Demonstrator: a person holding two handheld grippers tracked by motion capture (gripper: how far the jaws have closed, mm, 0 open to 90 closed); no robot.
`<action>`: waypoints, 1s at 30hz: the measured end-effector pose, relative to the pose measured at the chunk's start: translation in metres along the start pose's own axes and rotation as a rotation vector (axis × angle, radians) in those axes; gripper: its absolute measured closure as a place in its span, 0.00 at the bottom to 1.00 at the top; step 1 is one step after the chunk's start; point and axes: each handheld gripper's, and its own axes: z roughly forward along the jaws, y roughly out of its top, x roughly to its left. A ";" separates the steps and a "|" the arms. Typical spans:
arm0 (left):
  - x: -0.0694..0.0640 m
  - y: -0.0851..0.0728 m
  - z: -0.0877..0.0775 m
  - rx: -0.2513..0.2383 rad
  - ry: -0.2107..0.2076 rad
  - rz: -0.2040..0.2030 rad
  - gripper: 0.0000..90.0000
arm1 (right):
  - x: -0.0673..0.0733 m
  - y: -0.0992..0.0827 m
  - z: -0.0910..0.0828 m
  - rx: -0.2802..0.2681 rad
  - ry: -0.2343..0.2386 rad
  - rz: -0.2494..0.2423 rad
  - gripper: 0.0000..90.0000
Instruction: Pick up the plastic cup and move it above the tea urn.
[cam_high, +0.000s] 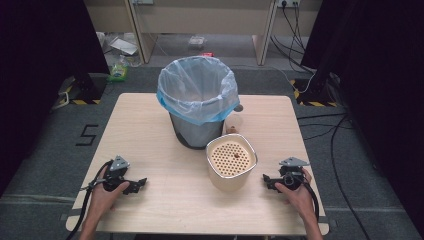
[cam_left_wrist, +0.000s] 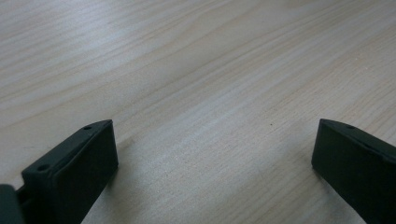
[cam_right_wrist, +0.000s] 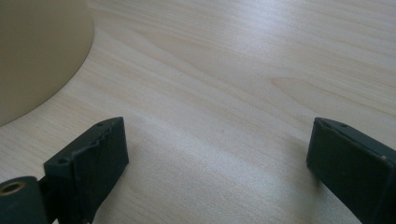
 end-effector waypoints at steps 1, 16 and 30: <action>0.000 0.000 0.000 0.000 0.000 0.000 0.00 | 0.000 0.000 0.000 0.000 0.000 0.000 0.07; 0.000 0.000 0.000 0.000 0.000 0.000 0.00 | -0.004 0.005 -0.009 -0.068 -0.002 0.006 0.20; 0.000 0.000 0.000 0.000 0.000 0.000 0.00 | -0.015 0.051 -0.028 -0.141 -0.021 0.046 0.31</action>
